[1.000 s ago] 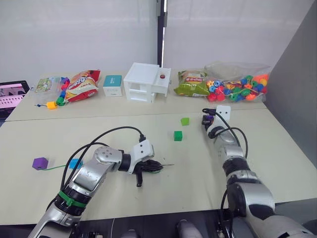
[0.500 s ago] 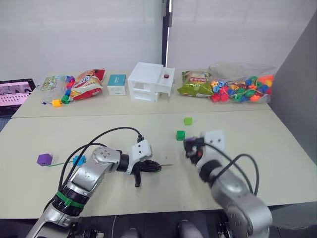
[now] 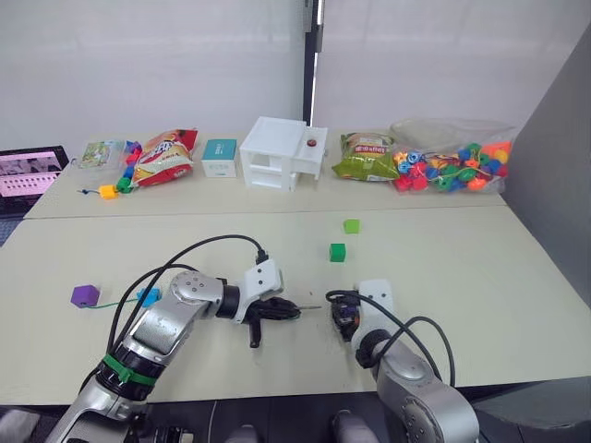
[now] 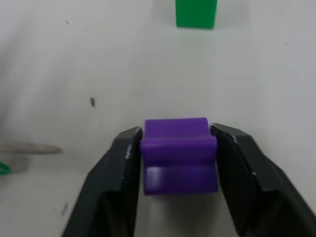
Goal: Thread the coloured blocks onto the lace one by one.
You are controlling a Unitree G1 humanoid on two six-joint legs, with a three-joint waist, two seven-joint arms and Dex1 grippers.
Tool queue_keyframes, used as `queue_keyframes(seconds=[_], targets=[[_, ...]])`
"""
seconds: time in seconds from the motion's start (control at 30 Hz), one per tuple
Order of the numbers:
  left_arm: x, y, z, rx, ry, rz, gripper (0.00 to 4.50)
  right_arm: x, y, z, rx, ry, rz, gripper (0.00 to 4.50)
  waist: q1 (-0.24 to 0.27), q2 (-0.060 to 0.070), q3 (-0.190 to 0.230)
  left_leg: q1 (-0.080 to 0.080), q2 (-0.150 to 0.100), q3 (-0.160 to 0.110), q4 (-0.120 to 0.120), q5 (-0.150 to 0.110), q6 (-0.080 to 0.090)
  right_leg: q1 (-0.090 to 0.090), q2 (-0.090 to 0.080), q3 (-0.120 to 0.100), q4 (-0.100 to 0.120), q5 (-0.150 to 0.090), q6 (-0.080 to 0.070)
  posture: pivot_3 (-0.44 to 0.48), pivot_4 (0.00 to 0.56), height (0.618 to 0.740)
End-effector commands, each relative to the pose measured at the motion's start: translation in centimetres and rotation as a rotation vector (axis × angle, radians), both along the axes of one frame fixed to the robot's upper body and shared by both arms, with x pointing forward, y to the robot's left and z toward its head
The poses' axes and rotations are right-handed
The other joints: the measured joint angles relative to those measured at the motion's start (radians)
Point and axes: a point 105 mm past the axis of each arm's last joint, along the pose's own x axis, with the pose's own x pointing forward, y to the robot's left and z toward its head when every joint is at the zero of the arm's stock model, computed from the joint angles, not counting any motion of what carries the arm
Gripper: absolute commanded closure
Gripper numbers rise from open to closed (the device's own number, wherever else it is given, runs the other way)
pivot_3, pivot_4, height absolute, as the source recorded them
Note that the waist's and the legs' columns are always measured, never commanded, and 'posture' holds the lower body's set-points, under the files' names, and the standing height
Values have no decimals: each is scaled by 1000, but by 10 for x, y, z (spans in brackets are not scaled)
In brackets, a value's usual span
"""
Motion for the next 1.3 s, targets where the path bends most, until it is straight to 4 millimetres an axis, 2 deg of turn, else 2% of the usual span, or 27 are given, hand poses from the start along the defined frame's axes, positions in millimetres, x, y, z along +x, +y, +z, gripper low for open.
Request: queue_keyframes(seconds=[0.03,0.1,0.23,0.37,0.43,0.5,0.6,0.67,0.83,1.0,1.07,1.3], targets=[[1,1,12,3,-30,-6,4500,-1,-8,39,34,-131,31,561,2,0,0,0,0,0,0,0,0,0,0,0,0,0,0,0,150,740],[0,2,14,11,-27,-1,4500,-2,-11,56,26,-176,90,63,5,0,0,0,0,0,0,0,0,0,0,0,0,0,0,0,150,740],[-3,4,14,33,-23,5,4500,-4,-13,89,1,-242,338,63,6,0,0,0,0,0,0,0,0,0,0,0,0,0,0,0,150,740],[-5,3,15,29,-16,20,4500,-16,-6,101,25,-197,697,63,11,0,0,2,0,0,0,0,1,4,0,-1,-3,0,0,0,150,740],[-11,2,14,29,-2,15,4500,-31,-1,90,-32,-66,1005,63,12,0,1,7,0,0,-1,-1,2,12,0,-2,-9,0,0,0,150,740],[-18,1,12,44,6,5,4500,-27,-11,71,-180,33,1167,63,11,2,2,8,0,-1,0,-2,3,14,1,-2,-10,0,0,0,150,740],[-23,-1,16,38,13,20,4500,1,-28,50,-446,19,1230,63,10,-2,3,10,1,3,0,-2,4,16,0,-1,-13,-1,2,0,150,740],[-31,-5,20,31,32,14,4500,14,-34,40,-541,3,1284,63,9,-2,3,9,1,4,0,-2,4,14,0,0,-13,-1,2,0,150,740],[-38,-11,22,23,59,63,4500,37,-36,26,-626,-61,1338,63,12,-3,3,8,1,3,0,-2,3,12,0,0,-10,0,1,0,150,740],[-33,-7,17,41,65,109,4500,44,-34,12,-605,-62,1358,63,14,-2,3,8,1,3,0,-2,3,12,0,0,-9,0,1,0,150,740],[-32,-6,15,49,62,114,4500,45,-34,9,-597,-63,1361,574,14,-3,3,8,1,3,0,-2,3,12,-1,0,-10,0,1,0,150,740],[-30,-6,15,61,61,110,4500,43,-35,6,-559,-58,1361,2926,13,-2,3,9,1,3,0,-1,2,13,0,0,-9,0,1,0,150,740]])
